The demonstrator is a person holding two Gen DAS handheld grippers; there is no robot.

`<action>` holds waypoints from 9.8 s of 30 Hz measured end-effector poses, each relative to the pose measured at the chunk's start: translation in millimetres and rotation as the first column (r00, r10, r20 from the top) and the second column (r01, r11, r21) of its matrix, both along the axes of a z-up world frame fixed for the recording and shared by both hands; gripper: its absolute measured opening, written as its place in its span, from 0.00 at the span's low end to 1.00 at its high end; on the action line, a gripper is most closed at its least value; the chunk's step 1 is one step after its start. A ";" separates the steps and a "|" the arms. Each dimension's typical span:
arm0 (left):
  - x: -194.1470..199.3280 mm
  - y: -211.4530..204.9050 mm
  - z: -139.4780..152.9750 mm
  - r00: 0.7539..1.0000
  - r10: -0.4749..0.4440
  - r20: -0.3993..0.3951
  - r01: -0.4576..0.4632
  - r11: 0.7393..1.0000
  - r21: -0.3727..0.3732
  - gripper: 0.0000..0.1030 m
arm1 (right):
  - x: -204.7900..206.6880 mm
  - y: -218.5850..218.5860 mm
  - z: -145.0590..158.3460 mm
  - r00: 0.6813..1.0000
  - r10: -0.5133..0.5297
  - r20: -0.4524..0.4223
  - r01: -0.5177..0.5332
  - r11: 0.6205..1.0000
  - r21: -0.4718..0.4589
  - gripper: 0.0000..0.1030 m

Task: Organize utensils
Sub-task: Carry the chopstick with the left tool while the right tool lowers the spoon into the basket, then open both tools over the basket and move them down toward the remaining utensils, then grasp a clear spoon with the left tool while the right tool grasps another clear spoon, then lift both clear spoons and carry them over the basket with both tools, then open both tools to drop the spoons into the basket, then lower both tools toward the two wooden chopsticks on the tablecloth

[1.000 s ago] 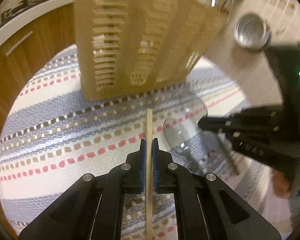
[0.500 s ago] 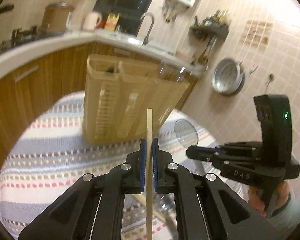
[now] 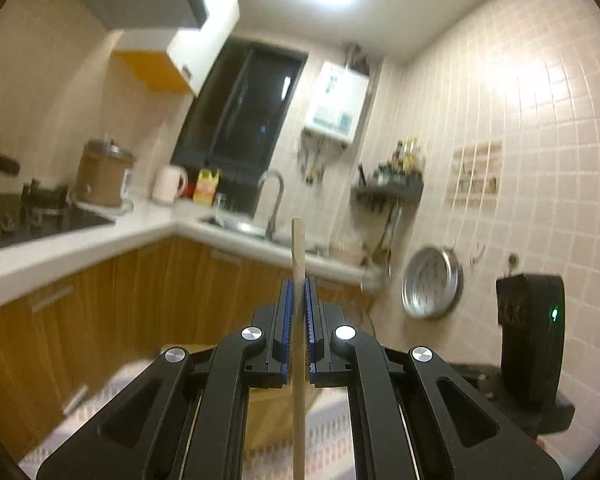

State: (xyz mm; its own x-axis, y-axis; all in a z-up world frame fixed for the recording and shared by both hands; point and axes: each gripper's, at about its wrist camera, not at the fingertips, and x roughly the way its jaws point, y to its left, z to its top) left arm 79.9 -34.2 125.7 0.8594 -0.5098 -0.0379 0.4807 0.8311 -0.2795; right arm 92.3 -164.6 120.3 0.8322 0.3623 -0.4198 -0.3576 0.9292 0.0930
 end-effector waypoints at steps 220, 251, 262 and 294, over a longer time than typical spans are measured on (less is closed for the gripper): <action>90.5 -22.9 -61.6 0.963 0.268 -0.006 -0.268 0.963 -0.006 0.10 | 88.5 -22.5 -28.3 0.899 -0.253 0.358 0.248 0.967 0.062 0.10; -19.6 31.8 10.8 0.974 0.172 -0.146 -0.157 0.982 0.108 0.34 | -35.0 -13.7 29.5 0.958 -0.221 0.181 0.222 0.975 0.012 0.46; -17.9 28.2 -125.0 0.727 0.035 -0.686 0.116 0.978 0.172 0.25 | -41.9 -18.1 -65.0 0.939 -0.143 -0.312 0.134 0.990 -0.051 0.32; -27.3 -40.6 -192.9 0.691 0.320 -0.648 -0.044 0.913 0.405 0.12 | -53.7 -64.2 -134.0 0.860 -0.139 -0.492 0.155 0.988 -0.009 0.32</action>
